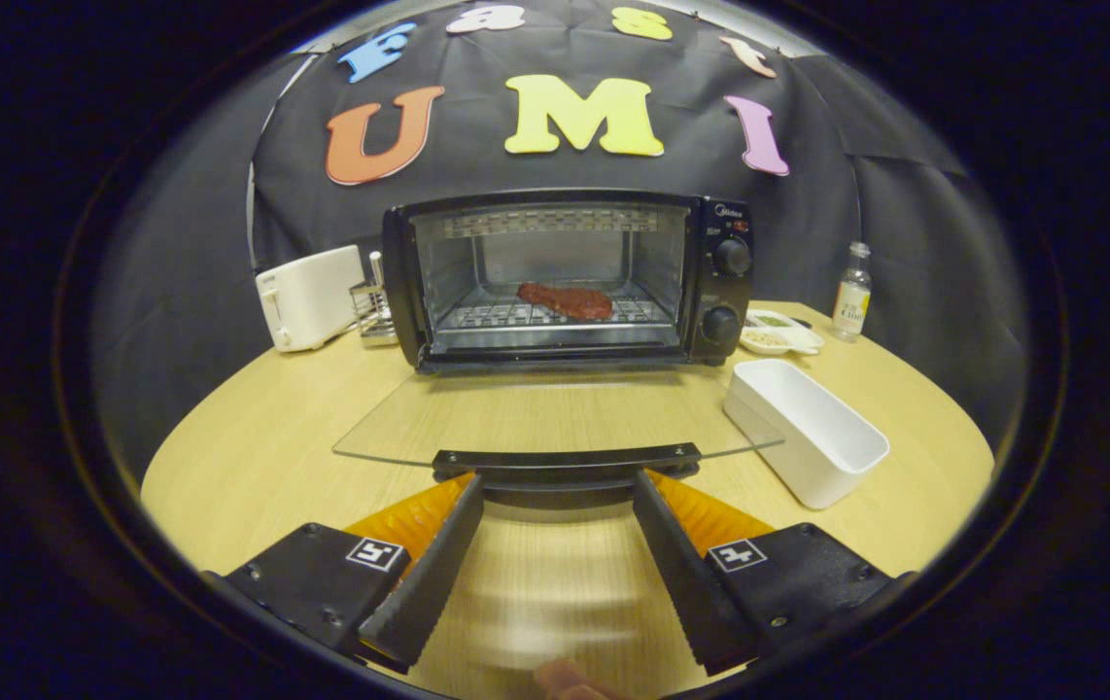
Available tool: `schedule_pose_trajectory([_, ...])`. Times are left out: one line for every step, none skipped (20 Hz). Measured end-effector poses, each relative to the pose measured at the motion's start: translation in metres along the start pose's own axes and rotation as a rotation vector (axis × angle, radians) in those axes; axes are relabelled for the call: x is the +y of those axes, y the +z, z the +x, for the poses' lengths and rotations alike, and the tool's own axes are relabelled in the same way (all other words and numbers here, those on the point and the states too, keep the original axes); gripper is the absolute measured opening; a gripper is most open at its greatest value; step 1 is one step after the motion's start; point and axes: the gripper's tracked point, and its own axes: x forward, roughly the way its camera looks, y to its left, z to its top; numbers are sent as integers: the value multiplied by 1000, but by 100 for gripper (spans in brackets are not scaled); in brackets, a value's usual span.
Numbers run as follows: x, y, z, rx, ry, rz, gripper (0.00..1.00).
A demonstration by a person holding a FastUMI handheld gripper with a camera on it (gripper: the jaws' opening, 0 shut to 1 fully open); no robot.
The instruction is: Open the toaster oven, put the food inside, and close the toaster oven door.
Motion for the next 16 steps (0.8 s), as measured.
schedule_pose_trajectory([0,6,-3,-40,3,-4,99])
schedule_pose_trajectory([1,12,-6,-79,5,-9,99])
schedule_pose_trajectory([2,16,-6,-107,6,-17,99])
schedule_pose_trajectory([2,17,-6,-118,5,-21,99])
schedule_pose_trajectory([2,18,-6,-116,2,-28,99])
schedule_pose_trajectory([3,19,-6,-118,-1,-36,99])
schedule_pose_trajectory([3,23,-7,-123,-4,-44,99])
schedule_pose_trajectory([2,27,-6,-131,-6,-48,99])
schedule_pose_trajectory([3,33,-6,-140,-6,-48,99])
schedule_pose_trajectory([3,37,-6,-151,-6,-48,99])
schedule_pose_trajectory([3,43,-6,-163,-6,-49,99])
schedule_pose_trajectory([4,49,-8,-176,-5,-52,98])
schedule_pose_trajectory([5,56,-8,-189,-5,-54,99])
schedule_pose_trajectory([5,61,-8,-200,-3,-56,99])
schedule_pose_trajectory([5,66,-8,-207,-3,-57,99])
schedule_pose_trajectory([6,71,-8,-211,-3,-56,99])
